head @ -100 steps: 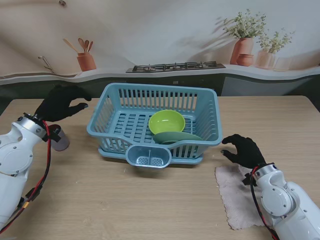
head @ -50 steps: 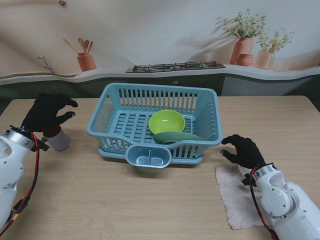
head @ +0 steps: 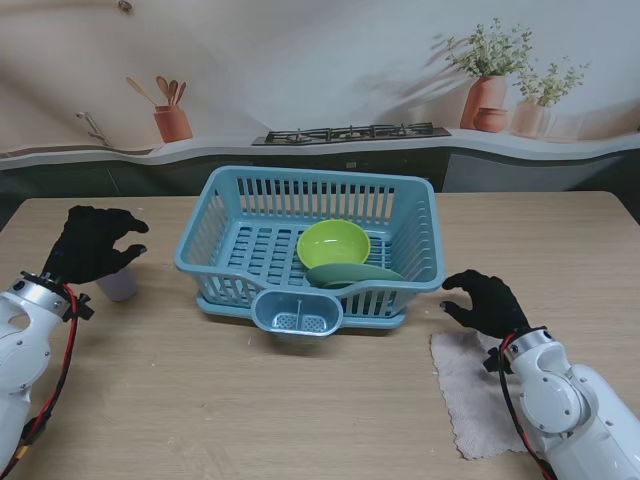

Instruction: Clear dishes and wipe the table

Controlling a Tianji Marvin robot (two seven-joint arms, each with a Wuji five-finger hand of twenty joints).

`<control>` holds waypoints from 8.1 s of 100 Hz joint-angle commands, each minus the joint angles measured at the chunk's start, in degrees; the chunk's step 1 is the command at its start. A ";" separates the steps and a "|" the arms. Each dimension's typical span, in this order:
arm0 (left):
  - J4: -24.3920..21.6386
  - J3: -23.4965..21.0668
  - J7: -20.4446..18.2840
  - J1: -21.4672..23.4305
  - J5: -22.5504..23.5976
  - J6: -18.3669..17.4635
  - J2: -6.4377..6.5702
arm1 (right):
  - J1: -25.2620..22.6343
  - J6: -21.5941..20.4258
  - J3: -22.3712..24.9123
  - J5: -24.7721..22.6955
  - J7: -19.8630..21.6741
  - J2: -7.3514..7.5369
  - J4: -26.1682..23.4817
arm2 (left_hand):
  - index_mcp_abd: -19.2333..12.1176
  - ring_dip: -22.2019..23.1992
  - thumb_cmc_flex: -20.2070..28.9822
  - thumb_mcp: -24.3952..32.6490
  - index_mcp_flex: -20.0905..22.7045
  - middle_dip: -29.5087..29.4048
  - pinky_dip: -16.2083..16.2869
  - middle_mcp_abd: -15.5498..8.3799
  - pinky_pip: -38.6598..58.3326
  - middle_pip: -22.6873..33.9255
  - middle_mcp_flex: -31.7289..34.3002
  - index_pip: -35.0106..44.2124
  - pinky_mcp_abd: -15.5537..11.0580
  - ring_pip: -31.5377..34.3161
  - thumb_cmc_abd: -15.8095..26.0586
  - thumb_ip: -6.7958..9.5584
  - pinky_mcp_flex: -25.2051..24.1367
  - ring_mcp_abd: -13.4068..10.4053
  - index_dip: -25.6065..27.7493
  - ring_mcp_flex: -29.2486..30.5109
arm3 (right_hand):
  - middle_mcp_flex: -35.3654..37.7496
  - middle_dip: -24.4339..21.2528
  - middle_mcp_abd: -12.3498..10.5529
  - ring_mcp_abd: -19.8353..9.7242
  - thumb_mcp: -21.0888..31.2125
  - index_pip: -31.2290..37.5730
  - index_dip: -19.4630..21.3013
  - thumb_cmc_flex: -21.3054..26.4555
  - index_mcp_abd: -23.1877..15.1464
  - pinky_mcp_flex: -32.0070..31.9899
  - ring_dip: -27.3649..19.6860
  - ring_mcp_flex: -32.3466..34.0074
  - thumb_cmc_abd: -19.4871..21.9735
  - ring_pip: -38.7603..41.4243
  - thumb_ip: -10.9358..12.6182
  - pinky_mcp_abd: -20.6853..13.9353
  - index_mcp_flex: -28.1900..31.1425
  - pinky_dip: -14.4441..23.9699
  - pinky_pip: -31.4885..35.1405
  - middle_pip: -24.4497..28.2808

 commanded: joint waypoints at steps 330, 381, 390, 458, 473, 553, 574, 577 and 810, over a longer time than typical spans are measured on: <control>18.15 7.02 14.74 -0.19 6.15 16.81 0.82 | -0.60 2.03 -1.59 0.27 2.15 0.14 -1.29 | 3.60 -4.23 -2.57 3.76 -5.78 -2.36 2.66 -0.87 -6.95 -1.83 -10.53 -10.46 -4.79 -7.14 2.05 0.92 -3.08 -3.48 -8.59 -10.90 | 0.66 -0.57 -0.63 -1.13 -0.14 -0.26 0.57 0.12 -0.17 -0.81 -0.41 -0.94 -0.11 -0.88 0.81 -1.02 1.54 0.80 -0.92 -0.36; 18.77 8.63 13.35 -1.12 7.20 19.02 1.24 | -0.62 1.94 -1.47 0.38 1.94 0.09 -1.30 | 2.81 -1.34 15.24 -15.11 1.73 -1.22 1.72 1.45 4.09 -0.11 -0.82 -5.98 0.40 -0.48 7.07 2.11 0.42 2.28 -5.00 -3.60 | 0.65 -0.58 -0.65 -1.16 -0.27 -0.20 0.58 0.11 -0.20 -0.87 -0.43 -0.92 -0.08 -0.91 0.83 -0.79 1.48 0.84 -0.98 -0.38; 18.94 8.97 13.24 -1.24 7.53 19.68 1.33 | -0.65 1.98 -1.44 0.46 1.88 0.06 -1.34 | 2.87 -0.75 17.19 -16.03 3.36 -1.18 3.02 2.10 6.50 0.15 1.46 -5.08 2.23 0.99 6.98 2.22 2.23 3.74 -4.70 -1.58 | 0.67 -0.57 -0.64 -1.12 -0.28 -0.19 0.59 0.13 -0.23 -0.86 -0.43 -0.93 -0.02 -0.92 0.83 -0.75 1.50 0.85 -0.97 -0.37; 23.97 12.23 17.56 -4.51 8.14 20.04 1.72 | -0.67 1.83 -1.23 0.64 1.70 0.00 -1.38 | 6.03 3.54 22.34 -4.44 11.40 6.13 14.66 8.12 22.30 2.23 15.86 1.26 8.37 14.72 1.80 0.85 21.69 10.00 -4.13 13.94 | 0.67 -0.57 -0.68 -1.20 -0.39 -0.20 0.58 0.02 -0.23 -0.85 -0.44 -0.82 0.01 -0.93 0.83 -0.42 1.44 0.94 -1.01 -0.37; 26.55 13.43 21.99 -6.02 9.55 18.62 2.18 | -0.65 1.71 -1.19 0.64 1.72 0.01 -1.36 | 6.29 7.01 19.51 4.55 13.27 8.06 18.43 9.24 25.85 4.72 19.91 5.31 10.99 18.61 -2.05 -1.11 26.92 10.52 -2.80 19.31 | 0.62 -0.58 -0.70 -1.23 -0.38 -0.22 0.58 0.01 -0.29 -0.85 -0.45 -0.92 0.05 -0.98 0.83 -0.47 1.40 0.95 -1.01 -0.40; 14.66 6.60 11.99 -1.77 6.94 15.10 0.99 | -0.56 0.41 -0.73 0.77 1.82 0.05 -1.13 | 5.42 21.54 20.21 3.31 8.32 9.99 26.54 12.78 36.53 23.18 21.29 21.74 15.48 35.30 -0.10 -1.43 39.49 9.10 11.85 29.98 | 0.71 -0.59 -0.66 -1.18 -0.43 -0.28 0.54 0.10 -0.25 -0.84 -0.46 -0.89 0.05 -0.99 0.84 -0.38 1.49 0.97 -1.04 -0.42; 9.09 4.50 5.71 -0.06 6.10 14.78 0.90 | -0.64 0.21 -0.57 0.77 1.69 0.03 -1.10 | 5.89 23.58 20.83 1.19 7.75 10.40 29.56 13.35 38.89 26.42 20.97 22.39 15.26 38.84 0.89 -1.10 41.86 8.12 15.02 31.66 | 0.70 -0.60 -0.63 -1.16 -0.41 -0.28 0.55 0.13 -0.13 -0.77 -0.46 -0.87 -0.02 -0.99 0.83 -0.43 1.60 0.98 -1.02 -0.44; 8.40 4.28 5.00 0.07 6.01 14.68 0.90 | -0.63 0.16 -0.54 0.75 1.66 0.03 -1.09 | 6.09 23.68 20.83 1.10 7.76 10.45 29.73 13.41 39.15 26.57 21.03 22.39 15.21 39.05 0.78 -1.12 42.24 8.06 15.14 31.90 | 0.72 -0.60 -0.61 -1.15 -0.41 -0.30 0.54 0.14 -0.17 -0.79 -0.46 -0.89 0.01 -0.99 0.83 -0.36 1.59 0.98 -1.02 -0.43; -11.79 10.64 -29.80 -16.13 -16.18 9.71 2.39 | -1.33 -1.81 1.37 1.93 1.09 -0.25 -1.69 | 4.20 24.73 19.78 2.09 8.23 11.45 29.91 12.83 41.39 27.12 21.85 22.43 13.78 40.27 0.44 -1.34 44.50 6.48 16.28 33.62 | 0.97 -0.66 -0.64 -1.18 -0.07 -0.64 0.70 -0.19 -0.18 -0.82 -0.57 -0.73 -0.37 -1.21 0.81 -0.26 1.86 1.01 -1.24 -0.64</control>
